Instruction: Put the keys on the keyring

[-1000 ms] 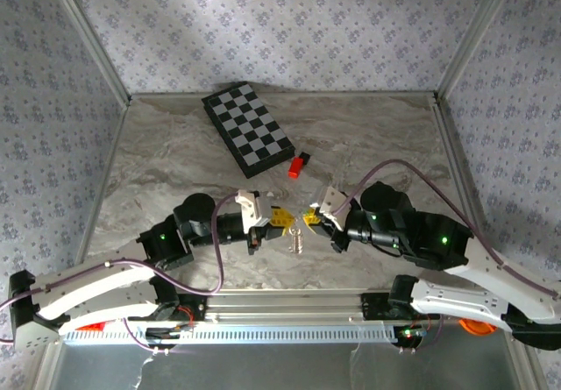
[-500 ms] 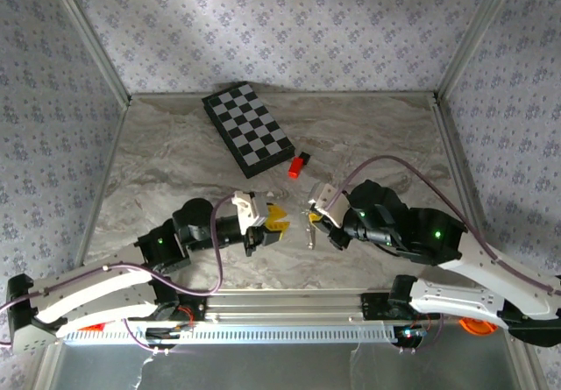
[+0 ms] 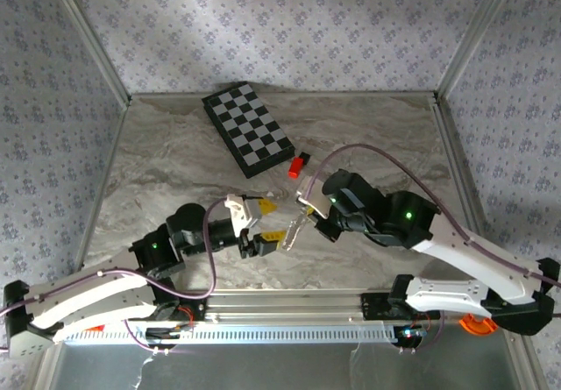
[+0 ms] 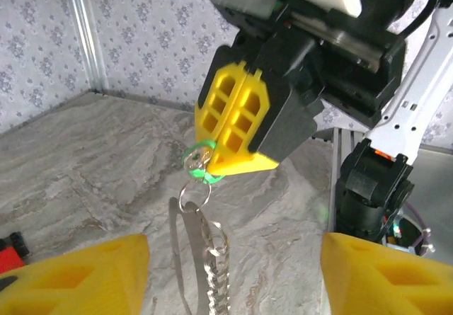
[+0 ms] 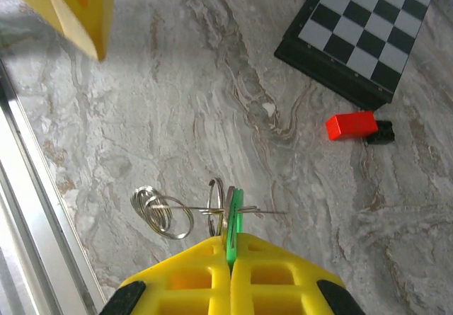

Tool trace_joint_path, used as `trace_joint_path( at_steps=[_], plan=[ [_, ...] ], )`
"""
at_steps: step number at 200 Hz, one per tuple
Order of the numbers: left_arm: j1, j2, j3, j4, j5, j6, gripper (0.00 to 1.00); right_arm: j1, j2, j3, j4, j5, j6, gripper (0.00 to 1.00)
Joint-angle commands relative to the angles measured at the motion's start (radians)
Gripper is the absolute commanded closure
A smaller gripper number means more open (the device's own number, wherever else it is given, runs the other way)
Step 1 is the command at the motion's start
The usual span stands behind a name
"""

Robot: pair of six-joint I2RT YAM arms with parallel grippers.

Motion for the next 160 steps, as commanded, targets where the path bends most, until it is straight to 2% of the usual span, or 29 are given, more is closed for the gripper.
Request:
trace_joint_path(
  at_steps=[1, 12, 31, 61, 95, 160],
  plan=[
    [0.003, -0.043, -0.022, -0.009, -0.034, -0.009, 0.12, -0.009, 0.051, 0.060, -0.061, 0.011, 0.002, 1.00],
    [0.002, -0.067, -0.039, -0.018, -0.057, -0.014, 0.05, -0.018, 0.084, 0.080, -0.076, 0.019, -0.003, 1.00],
    [0.004, -0.110, -0.065, -0.035, -0.110, -0.023, 0.01, -0.035, 0.131, 0.111, -0.098, 0.022, -0.006, 1.00],
    [0.003, -0.162, -0.087, -0.080, -0.236, -0.028, 0.00, -0.051, 0.181, 0.152, -0.114, -0.001, -0.028, 1.00],
    [0.003, -0.197, -0.115, -0.093, -0.321, -0.043, 0.01, -0.081, 0.257, 0.225, -0.165, 0.002, -0.036, 1.00],
    [0.003, -0.241, -0.150, -0.108, -0.342, -0.048, 0.01, -0.105, 0.400, 0.339, -0.229, 0.055, -0.021, 1.00]
  ],
)
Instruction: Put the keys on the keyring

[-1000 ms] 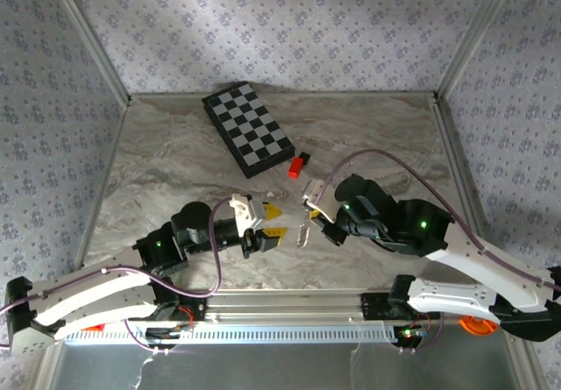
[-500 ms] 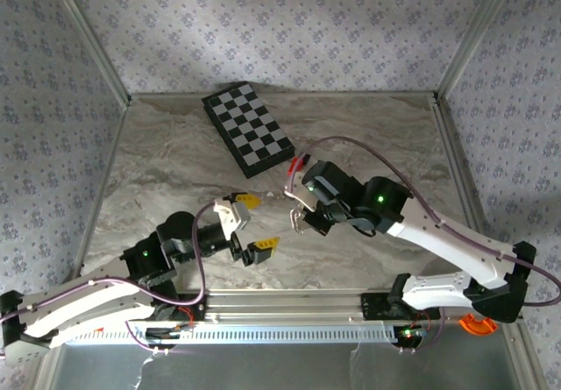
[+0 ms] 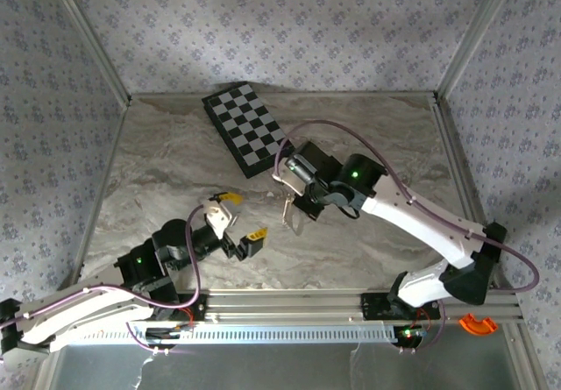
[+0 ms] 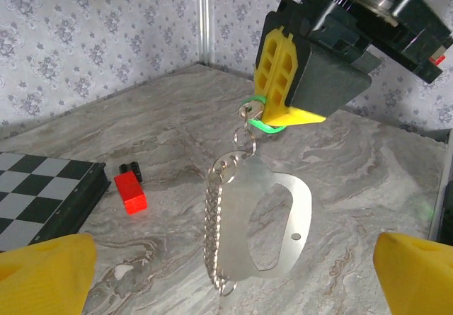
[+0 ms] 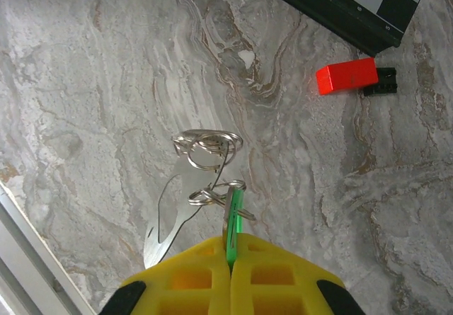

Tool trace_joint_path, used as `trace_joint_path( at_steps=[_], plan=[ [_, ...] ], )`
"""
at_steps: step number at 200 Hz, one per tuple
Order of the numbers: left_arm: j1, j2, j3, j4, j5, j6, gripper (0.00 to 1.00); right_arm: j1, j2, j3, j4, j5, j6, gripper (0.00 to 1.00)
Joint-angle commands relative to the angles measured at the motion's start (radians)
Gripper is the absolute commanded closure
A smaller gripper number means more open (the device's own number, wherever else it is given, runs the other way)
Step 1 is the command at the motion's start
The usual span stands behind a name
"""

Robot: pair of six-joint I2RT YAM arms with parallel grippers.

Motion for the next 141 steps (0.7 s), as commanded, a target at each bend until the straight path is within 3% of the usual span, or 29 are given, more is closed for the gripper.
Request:
trace_joint_path(
  at_steps=[1, 92, 141],
  plan=[
    [0.003, -0.023, -0.005, 0.000, -0.024, -0.012, 0.01, -0.004, 0.044, 0.069, -0.059, 0.048, 0.001, 1.00],
    [0.005, -0.088, 0.003, -0.105, -0.020, -0.003, 0.00, -0.010, 0.198, 0.179, -0.074, 0.138, -0.002, 1.00],
    [0.005, -0.091, 0.004, -0.129, -0.011, -0.009, 0.00, -0.050, 0.250, 0.203, -0.005, 0.085, 0.005, 1.00]
  ],
)
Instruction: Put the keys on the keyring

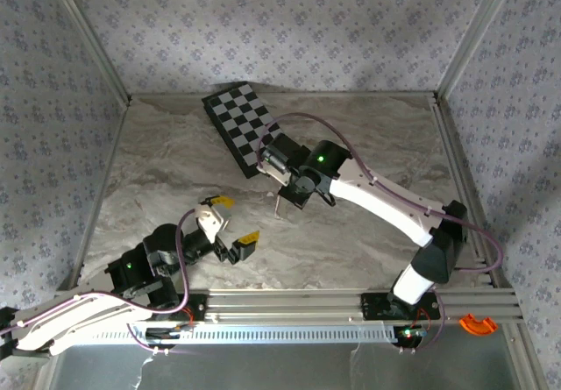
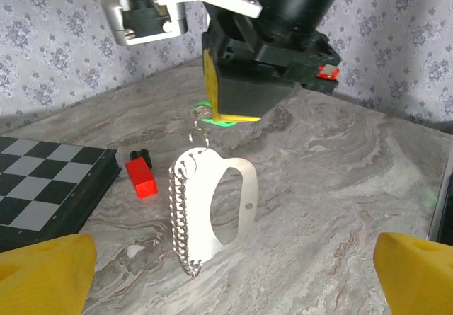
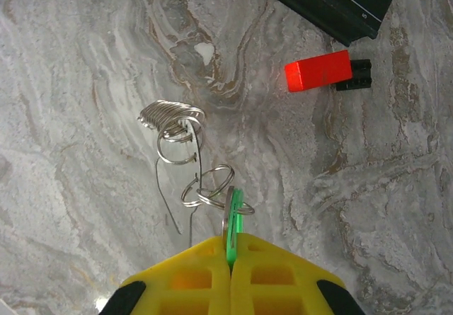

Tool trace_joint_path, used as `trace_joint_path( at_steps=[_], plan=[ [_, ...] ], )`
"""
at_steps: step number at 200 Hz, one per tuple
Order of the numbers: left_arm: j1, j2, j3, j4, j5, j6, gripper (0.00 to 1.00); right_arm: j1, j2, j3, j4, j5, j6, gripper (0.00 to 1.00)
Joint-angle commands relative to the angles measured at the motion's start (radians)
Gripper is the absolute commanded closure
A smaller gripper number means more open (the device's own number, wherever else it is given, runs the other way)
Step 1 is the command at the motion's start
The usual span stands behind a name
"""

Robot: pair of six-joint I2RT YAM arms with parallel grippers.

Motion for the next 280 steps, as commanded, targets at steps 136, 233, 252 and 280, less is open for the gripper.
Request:
trace_joint_path(
  at_steps=[136, 233, 252, 280],
  plan=[
    [0.006, 0.107, 0.030, 0.045, 0.002, 0.011, 0.01, -0.054, 0.063, -0.016, 0.129, -0.079, 0.030, 1.00],
    [0.008, 0.169, 0.021, 0.141, 0.031, 0.002, 0.01, -0.041, -0.007, -0.152, 0.151, -0.093, 0.103, 1.00],
    [0.009, 0.173, 0.022, 0.145, 0.033, 0.002, 0.00, -0.041, -0.031, -0.178, 0.153, -0.096, 0.122, 1.00],
    [0.010, 0.179, 0.025, 0.148, 0.039, 0.003, 0.00, -0.042, -0.052, -0.206, 0.144, -0.107, 0.139, 1.00]
  ],
)
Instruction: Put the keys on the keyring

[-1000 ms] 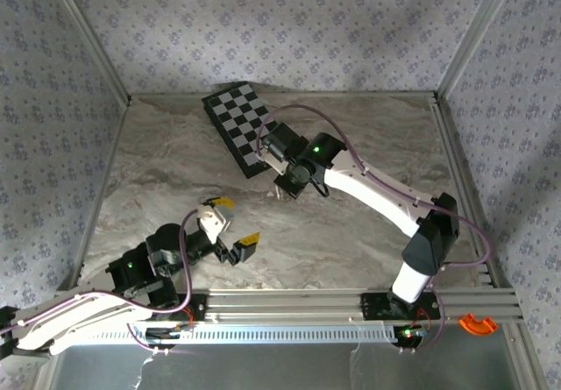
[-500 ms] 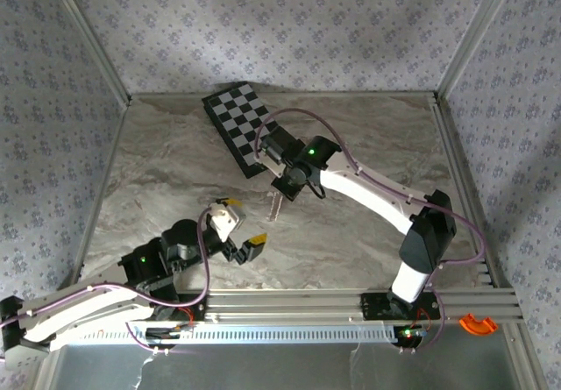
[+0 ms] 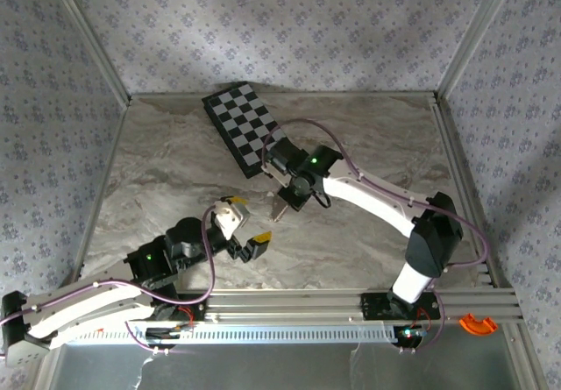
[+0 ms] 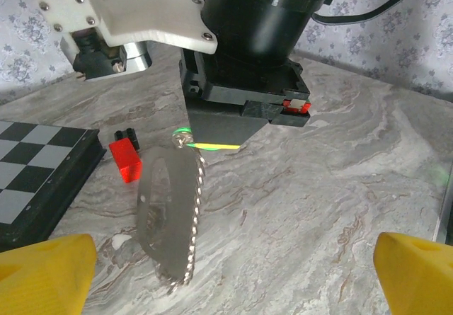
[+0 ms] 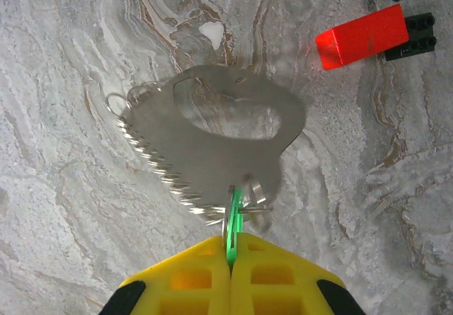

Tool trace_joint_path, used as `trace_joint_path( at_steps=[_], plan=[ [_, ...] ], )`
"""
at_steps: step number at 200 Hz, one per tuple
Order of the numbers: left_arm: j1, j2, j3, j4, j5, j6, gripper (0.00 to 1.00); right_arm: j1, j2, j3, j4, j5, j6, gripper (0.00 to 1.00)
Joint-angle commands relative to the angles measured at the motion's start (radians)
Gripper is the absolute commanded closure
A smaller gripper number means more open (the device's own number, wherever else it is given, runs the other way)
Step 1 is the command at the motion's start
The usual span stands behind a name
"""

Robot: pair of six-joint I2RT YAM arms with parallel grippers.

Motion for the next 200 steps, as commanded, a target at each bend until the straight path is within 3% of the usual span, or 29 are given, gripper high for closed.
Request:
trace_joint_path(
  at_steps=[1, 200],
  plan=[
    [0.009, 0.008, 0.025, 0.034, 0.017, 0.003, 0.00, 0.006, -0.042, -0.024, -0.007, -0.022, 0.040, 1.00],
    [0.019, 0.003, 0.035, 0.032, 0.034, 0.004, 0.00, 0.045, -0.152, -0.356, 0.073, -0.121, 0.200, 1.00]
  ],
)
